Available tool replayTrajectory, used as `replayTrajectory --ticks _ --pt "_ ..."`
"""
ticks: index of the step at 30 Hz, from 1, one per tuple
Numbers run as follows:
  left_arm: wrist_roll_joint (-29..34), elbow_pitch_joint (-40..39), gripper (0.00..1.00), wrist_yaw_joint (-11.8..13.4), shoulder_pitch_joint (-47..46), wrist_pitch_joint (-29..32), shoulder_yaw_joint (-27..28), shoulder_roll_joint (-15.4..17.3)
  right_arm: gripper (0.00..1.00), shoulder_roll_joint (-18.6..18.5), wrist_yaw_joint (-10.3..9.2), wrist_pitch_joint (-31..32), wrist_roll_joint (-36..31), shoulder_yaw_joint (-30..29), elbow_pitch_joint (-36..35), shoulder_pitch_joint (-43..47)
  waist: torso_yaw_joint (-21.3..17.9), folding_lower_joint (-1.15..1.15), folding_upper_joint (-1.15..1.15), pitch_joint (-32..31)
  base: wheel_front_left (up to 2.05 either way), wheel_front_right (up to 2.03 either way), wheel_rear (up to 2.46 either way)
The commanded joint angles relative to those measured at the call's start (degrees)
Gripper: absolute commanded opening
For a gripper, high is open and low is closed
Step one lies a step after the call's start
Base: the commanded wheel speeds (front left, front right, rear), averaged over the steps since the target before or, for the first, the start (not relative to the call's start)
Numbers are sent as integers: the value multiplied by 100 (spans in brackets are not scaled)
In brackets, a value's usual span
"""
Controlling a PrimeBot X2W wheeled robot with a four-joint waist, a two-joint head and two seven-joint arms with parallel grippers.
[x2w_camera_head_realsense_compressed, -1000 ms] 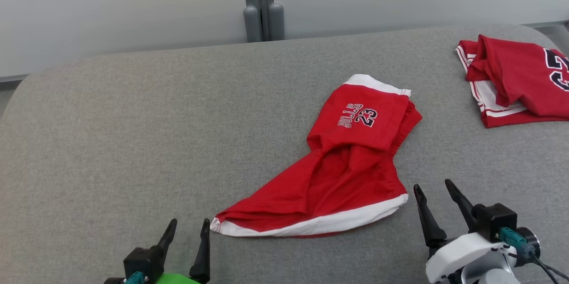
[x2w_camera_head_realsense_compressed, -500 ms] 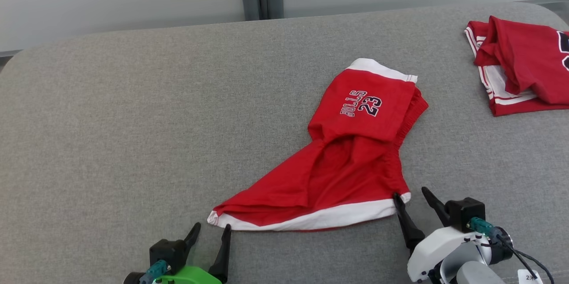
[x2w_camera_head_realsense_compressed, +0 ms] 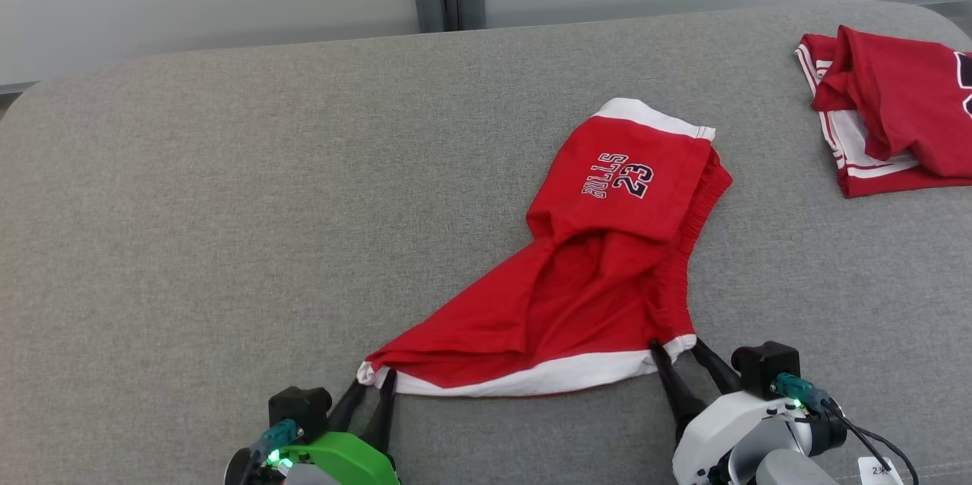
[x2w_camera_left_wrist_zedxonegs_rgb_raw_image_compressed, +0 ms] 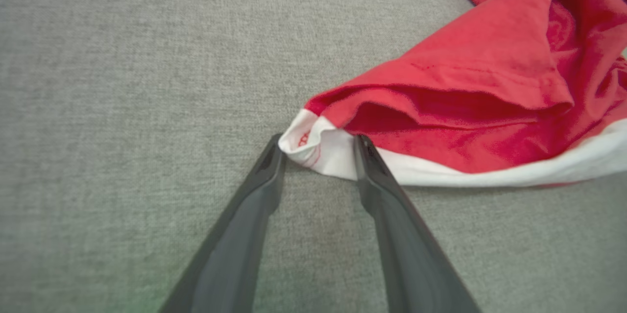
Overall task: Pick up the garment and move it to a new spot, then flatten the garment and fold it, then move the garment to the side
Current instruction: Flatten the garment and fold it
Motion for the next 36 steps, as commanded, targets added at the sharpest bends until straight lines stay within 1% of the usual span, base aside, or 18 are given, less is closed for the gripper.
replayTrajectory --ticks 1,6,12,15,18,20,22,24,26,29,31,33,36 --pt "-71 46 0 -19 -22 29 -79 -7 0 -18 -10 -14 40 19 -66 12 3 0 0 -3 0 0 0" --pt "44 -309 0 -18 62 18 67 5 0 -119 -10 -13 63 -57 -417 156 39 0 0 -52 0 0 0" --pt "339 -1090 0 -18 156 18 352 6 0 -248 -10 -14 -30 -194 -1054 225 52 0 0 -130 0 0 0" --pt "300 -1402 0 -18 -34 18 419 7 0 -307 -10 -14 -83 -268 -1338 5 20 0 0 -107 0 0 0" --pt "197 -1556 0 -18 -415 18 278 85 0 -380 -10 -14 -108 -232 -1468 -391 -44 0 0 -1 0 0 0" --pt "152 -1557 0 -18 -834 58 81 242 0 -416 -10 -14 -78 -201 -1459 -808 -105 0 0 119 0 0 0" --pt "128 -1612 0 -18 -1515 201 -168 445 0 -499 -10 -14 -118 -97 -1310 -1445 -170 0 0 334 0 0 0" --pt "-82 -1649 0 -18 -2091 382 -266 548 0 -550 -10 -14 -45 16 -1119 -2039 -213 0 0 555 0 0 0" --pt "-368 -1600 0 -19 -2911 694 -276 680 0 -651 -10 29 77 163 -824 -2899 -231 0 0 877 0 0 0" --pt "-840 -1426 0 -19 -4064 1165 -157 753 0 -711 -10 225 333 313 -431 -4119 -251 0 0 1363 0 0 0" --pt "-1156 -1176 0 -19 -4823 1406 31 704 0 -762 -10 377 492 446 -151 -4958 -242 0 0 1641 0 0 0" --pt "-1137 -909 0 -19 -5600 1569 48 709 0 -817 -10 506 625 549 146 -5774 -221 0 0 1890 0 0 0" --pt "-1140 -534 0 -19 -6592 1604 4 582 0 -831 -10 553 895 554 600 -6793 -146 0 0 2165 0 0 0"
